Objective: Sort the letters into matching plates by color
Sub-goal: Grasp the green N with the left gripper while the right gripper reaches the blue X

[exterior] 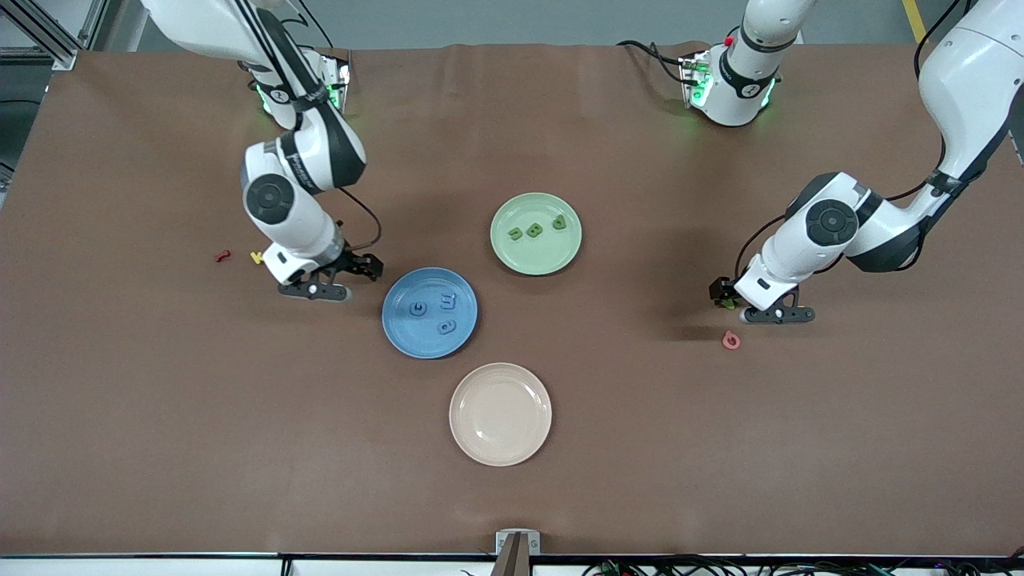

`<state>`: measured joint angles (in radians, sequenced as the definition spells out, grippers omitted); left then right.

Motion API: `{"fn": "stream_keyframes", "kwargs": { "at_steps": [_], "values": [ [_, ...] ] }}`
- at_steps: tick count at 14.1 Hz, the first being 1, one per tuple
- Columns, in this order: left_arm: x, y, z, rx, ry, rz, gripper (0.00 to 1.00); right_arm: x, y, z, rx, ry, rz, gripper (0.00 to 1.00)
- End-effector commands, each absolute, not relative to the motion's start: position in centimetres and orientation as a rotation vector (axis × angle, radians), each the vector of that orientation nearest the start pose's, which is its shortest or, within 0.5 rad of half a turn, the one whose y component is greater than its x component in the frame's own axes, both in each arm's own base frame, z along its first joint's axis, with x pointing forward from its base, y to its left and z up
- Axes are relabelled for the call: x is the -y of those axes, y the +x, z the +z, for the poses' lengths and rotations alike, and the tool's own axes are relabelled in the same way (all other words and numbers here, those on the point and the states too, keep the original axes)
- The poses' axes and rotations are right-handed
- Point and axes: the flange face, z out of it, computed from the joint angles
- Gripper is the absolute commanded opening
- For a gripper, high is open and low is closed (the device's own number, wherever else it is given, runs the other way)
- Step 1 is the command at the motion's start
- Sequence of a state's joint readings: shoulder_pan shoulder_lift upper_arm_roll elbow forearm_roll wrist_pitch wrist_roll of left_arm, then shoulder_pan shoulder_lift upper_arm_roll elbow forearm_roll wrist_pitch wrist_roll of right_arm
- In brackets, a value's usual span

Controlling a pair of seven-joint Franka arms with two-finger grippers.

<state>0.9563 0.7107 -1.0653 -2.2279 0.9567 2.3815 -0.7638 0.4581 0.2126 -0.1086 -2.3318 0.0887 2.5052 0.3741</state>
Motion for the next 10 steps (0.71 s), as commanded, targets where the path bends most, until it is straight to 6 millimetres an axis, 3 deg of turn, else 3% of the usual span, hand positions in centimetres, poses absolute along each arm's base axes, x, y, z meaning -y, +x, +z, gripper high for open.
{"fn": "stream_keyframes", "kwargs": {
  "at_steps": [1, 5, 10],
  "values": [
    [7.6, 52.3, 19.5, -0.034, -3.162, -0.051, 0.87, -12.7, 46.1, 23.9, -0.067, -3.119, 0.015, 1.00],
    [7.8, 52.1, 17.9, -0.058, -3.154, -0.041, 0.85, -7.3, 45.3, 21.9, -0.022, -3.120, -0.050, 1.00],
    [8.3, 51.7, 17.0, -0.030, -3.146, -0.021, 0.74, -6.3, 44.1, 20.9, -0.036, -3.121, -0.092, 1.00]
  ]
}}
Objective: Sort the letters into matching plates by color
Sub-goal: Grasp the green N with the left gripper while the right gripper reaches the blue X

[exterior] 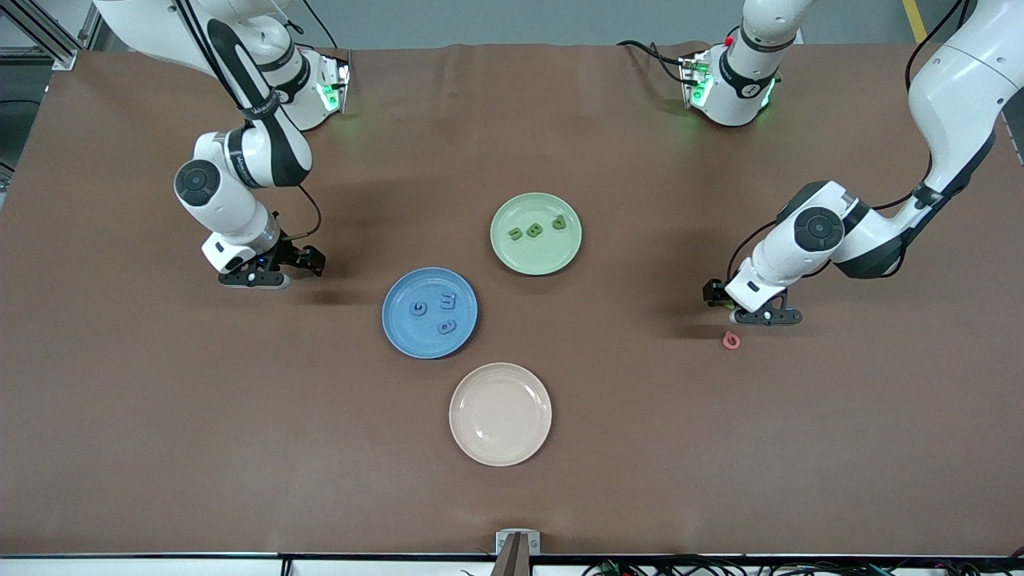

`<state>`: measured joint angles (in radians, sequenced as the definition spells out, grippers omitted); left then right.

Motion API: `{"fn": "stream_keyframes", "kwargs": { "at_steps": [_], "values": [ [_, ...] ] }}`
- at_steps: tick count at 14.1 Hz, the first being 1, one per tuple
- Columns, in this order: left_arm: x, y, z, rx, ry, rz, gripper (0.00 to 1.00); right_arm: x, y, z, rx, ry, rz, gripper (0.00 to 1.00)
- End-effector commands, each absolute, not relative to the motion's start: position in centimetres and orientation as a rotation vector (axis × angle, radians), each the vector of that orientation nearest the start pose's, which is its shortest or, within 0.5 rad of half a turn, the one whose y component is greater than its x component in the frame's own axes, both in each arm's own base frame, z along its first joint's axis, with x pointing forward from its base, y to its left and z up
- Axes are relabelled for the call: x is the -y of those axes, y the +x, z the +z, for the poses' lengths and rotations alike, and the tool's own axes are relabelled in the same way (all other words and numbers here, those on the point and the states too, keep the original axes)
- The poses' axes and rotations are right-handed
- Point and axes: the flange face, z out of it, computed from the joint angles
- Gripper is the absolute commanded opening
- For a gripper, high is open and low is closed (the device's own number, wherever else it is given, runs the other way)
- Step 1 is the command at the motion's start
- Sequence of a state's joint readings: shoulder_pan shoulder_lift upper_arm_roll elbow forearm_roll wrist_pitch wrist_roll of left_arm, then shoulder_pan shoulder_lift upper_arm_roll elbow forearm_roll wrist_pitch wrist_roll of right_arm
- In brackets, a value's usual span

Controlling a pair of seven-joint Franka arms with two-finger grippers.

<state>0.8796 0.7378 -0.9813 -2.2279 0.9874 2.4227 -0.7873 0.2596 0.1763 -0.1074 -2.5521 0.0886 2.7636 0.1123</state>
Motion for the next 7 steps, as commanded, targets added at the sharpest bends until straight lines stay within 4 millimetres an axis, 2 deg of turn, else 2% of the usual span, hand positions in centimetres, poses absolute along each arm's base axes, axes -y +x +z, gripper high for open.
{"fn": "stream_keyframes", "kwargs": {
  "at_steps": [1, 5, 7],
  "values": [
    [8.3, 51.7, 17.0, -0.030, -3.146, -0.021, 0.71, -6.3, 43.8, 20.6, -0.039, -3.120, -0.109, 1.00],
    [8.1, 51.6, 16.9, -0.030, -3.143, -0.017, 0.61, -6.8, 43.4, 19.0, -0.080, -3.121, -0.124, 1.00],
    [8.0, 51.6, 16.9, -0.028, -3.143, -0.017, 0.52, -9.0, 42.8, 18.5, -0.116, -3.119, -0.104, 1.00]
  ]
}}
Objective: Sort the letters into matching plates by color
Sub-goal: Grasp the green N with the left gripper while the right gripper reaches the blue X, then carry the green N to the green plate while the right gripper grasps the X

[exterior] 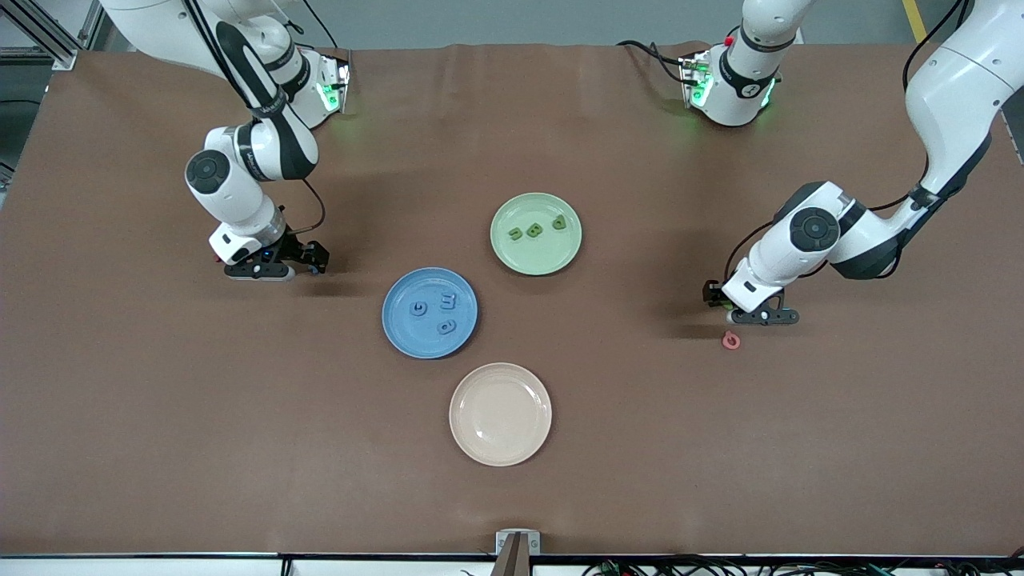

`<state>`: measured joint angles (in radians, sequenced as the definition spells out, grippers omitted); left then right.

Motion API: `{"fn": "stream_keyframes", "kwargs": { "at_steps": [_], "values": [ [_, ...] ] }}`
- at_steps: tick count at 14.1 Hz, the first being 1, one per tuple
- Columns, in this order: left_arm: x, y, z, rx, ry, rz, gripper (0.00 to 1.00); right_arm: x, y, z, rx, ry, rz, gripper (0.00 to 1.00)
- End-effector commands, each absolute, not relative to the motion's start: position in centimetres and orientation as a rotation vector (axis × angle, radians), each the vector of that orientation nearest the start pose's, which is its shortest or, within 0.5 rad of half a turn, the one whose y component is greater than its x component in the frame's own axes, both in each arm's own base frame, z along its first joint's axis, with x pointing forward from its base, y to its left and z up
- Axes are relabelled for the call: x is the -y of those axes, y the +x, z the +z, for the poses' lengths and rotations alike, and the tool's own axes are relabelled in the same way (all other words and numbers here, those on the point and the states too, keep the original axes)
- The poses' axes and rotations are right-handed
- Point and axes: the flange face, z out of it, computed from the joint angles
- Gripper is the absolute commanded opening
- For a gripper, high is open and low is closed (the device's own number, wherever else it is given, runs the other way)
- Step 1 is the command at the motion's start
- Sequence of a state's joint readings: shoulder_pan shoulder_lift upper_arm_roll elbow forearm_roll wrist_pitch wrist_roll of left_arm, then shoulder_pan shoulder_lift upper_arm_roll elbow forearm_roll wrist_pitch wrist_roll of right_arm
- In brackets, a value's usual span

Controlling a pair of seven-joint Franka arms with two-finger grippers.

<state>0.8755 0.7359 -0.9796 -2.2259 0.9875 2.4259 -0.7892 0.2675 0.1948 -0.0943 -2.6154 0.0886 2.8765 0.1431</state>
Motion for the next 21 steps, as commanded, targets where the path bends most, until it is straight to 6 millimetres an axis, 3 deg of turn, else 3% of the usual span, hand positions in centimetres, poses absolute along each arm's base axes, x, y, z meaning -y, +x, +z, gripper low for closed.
{"fn": "stream_keyframes", "kwargs": {
  "at_steps": [1, 5, 10, 16, 18, 21],
  "values": [
    [8.0, 51.6, 16.9, -0.030, -3.143, -0.019, 0.45, -9.8, 42.6, 18.3, -0.118, -3.120, -0.097, 1.00],
    [7.8, 51.7, 17.0, -0.023, -3.141, -0.023, 0.26, -9.7, 42.4, 17.6, -0.104, -3.129, -0.068, 1.00],
    [8.4, 51.9, 17.6, 0.013, -3.129, -0.032, 0.24, -9.2, 42.3, 16.8, -0.095, -3.139, -0.037, 1.00],
    [13.9, 51.6, 21.8, 0.144, -3.110, -0.030, 0.24, -8.3, 42.6, 16.7, -0.075, -3.140, -0.037, 1.00],
    [17.0, 51.3, 23.2, 0.198, -3.116, 0.013, 0.24, -7.2, 42.9, 16.8, -0.061, -3.141, -0.037, 0.98],
    [23.0, 50.5, 24.9, 0.301, -3.127, 0.060, 0.24, -7.3, 42.8, 16.8, -0.056, -3.141, -0.037, 0.98]
  ]
}}
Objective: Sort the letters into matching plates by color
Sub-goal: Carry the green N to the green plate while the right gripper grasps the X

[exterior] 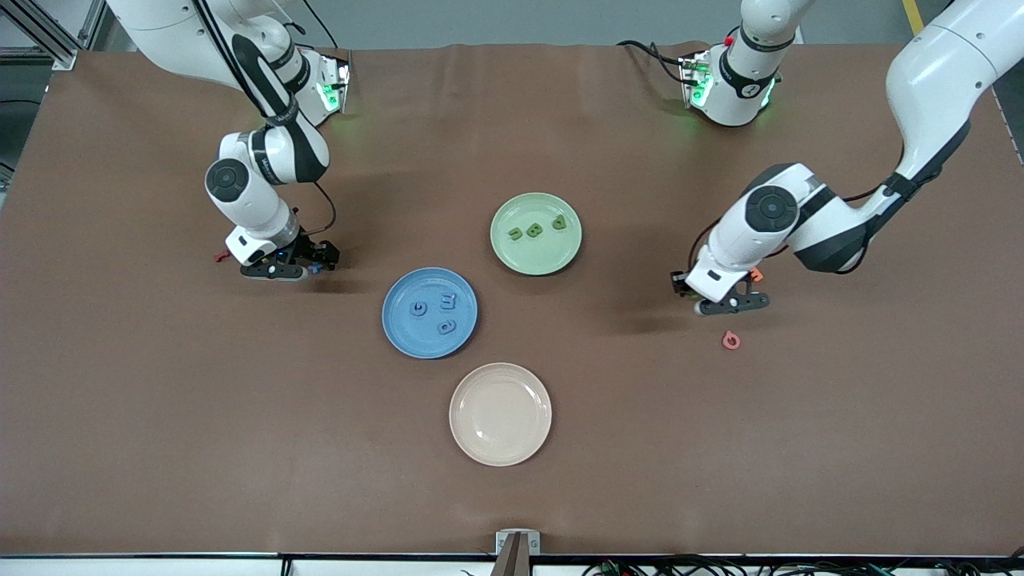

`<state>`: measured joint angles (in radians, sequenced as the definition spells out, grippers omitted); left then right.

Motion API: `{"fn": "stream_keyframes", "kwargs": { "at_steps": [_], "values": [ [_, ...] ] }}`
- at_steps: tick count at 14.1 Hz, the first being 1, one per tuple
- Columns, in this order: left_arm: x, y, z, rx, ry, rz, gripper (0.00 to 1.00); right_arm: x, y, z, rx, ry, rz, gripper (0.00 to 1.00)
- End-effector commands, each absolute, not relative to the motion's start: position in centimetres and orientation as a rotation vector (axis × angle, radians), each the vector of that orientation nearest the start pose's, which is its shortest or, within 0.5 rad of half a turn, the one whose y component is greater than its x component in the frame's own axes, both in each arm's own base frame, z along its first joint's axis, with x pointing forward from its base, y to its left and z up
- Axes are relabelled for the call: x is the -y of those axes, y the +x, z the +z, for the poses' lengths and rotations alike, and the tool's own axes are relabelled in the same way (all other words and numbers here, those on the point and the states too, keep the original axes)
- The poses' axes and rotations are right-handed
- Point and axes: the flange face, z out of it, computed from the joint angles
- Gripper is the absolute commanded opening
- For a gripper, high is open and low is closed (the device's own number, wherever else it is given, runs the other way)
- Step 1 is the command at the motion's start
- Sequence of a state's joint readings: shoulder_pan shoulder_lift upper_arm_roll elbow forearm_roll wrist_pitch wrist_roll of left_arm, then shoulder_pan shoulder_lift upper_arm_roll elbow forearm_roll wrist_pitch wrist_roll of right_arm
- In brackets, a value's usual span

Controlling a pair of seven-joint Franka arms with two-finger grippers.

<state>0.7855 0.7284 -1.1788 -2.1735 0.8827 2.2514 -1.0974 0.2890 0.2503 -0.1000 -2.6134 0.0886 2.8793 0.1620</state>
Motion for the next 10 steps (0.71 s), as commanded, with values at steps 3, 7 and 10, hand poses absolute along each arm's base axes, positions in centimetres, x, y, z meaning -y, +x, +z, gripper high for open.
{"fn": "stream_keyframes", "kwargs": {
  "at_steps": [3, 7, 10],
  "values": [
    [29.9, 48.9, 26.6, 0.436, -3.149, 0.085, 0.24, -7.7, 43.0, 16.8, -0.056, -3.140, -0.042, 0.98],
    [37.8, 45.3, 27.7, 0.531, -3.109, 0.146, 0.24, -7.8, 43.2, 16.9, -0.051, -3.139, -0.046, 0.85],
    [42.7, 42.1, 27.0, 0.631, -3.065, 0.128, 0.24, -7.8, 43.2, 16.9, -0.051, -3.140, -0.042, 0.75]
  ]
}}
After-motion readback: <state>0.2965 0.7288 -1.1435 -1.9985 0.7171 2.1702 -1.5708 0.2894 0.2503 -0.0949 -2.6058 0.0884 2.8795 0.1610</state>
